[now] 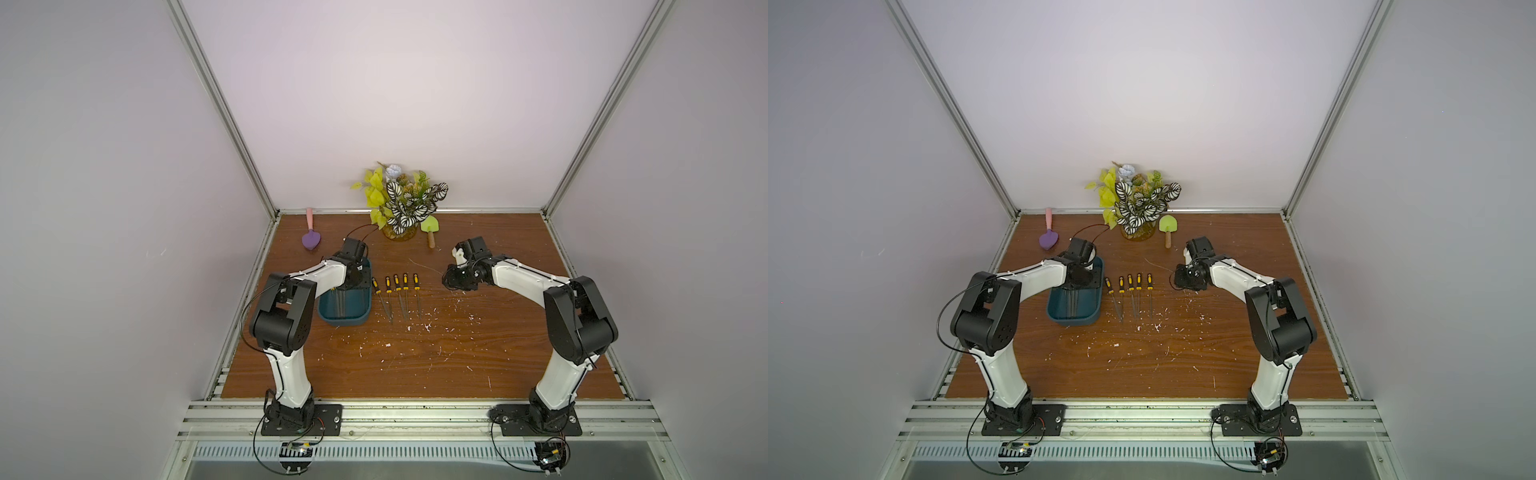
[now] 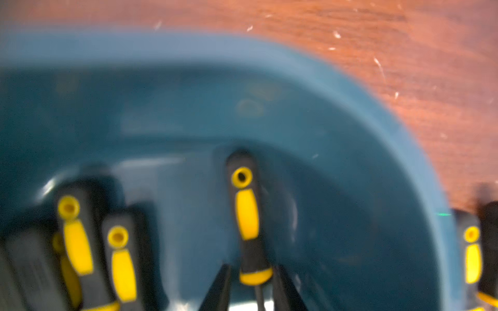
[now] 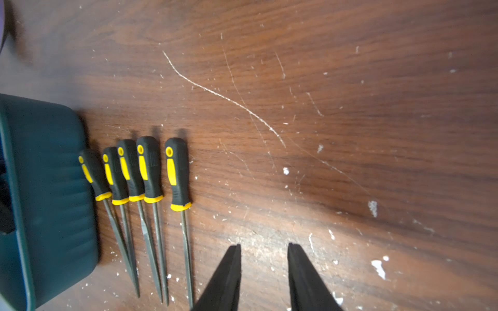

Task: Take the file tool out of the storage box
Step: Pick up the file tool from the storage box.

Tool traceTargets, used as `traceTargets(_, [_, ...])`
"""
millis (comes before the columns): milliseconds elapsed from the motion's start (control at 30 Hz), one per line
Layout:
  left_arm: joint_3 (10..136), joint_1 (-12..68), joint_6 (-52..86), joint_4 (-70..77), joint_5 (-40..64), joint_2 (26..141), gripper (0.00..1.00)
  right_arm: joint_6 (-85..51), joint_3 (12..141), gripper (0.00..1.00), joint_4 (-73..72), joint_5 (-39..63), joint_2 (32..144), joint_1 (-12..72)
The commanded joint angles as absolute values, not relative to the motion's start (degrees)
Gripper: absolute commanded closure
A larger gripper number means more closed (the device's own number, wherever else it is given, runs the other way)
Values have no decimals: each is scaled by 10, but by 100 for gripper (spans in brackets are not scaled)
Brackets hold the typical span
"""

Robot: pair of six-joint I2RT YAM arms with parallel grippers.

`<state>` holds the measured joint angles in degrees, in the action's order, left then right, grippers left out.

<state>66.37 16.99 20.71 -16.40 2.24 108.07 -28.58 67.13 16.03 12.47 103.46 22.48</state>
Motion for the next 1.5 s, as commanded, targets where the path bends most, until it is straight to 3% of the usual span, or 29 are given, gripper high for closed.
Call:
traceTargets(0, [657, 179, 200, -223, 12, 1110, 77, -290, 667, 65, 148, 145, 1004, 220])
traceTargets(100, [651, 181, 200, -229, 5, 1109, 83, -290, 666, 65, 148, 147, 1003, 219])
traceTargets(233, [637, 180, 200, -234, -4, 1101, 100, -292, 665, 65, 144, 154, 1004, 219])
traceTargets(467, [619, 181, 198, -231, -27, 1065, 100, -294, 662, 65, 137, 159, 1002, 218])
traceTargets(700, [595, 180, 166, -194, 9, 950, 100, -283, 650, 65, 105, 178, 973, 222])
traceTargets(867, [576, 178, 140, -152, 95, 909, 100, -293, 595, 61, -38, 303, 939, 228])
traceTargets(1133, [539, 153, 128, -78, 266, 861, 100, -371, 548, 55, -271, 417, 948, 275])
traceTargets(1267, [536, 151, 120, -68, 311, 848, 100, -476, 513, 55, -451, 451, 979, 282])
traceTargets(1467, [531, 143, 118, -47, 373, 835, 100, -515, 547, 55, -507, 459, 1029, 305])
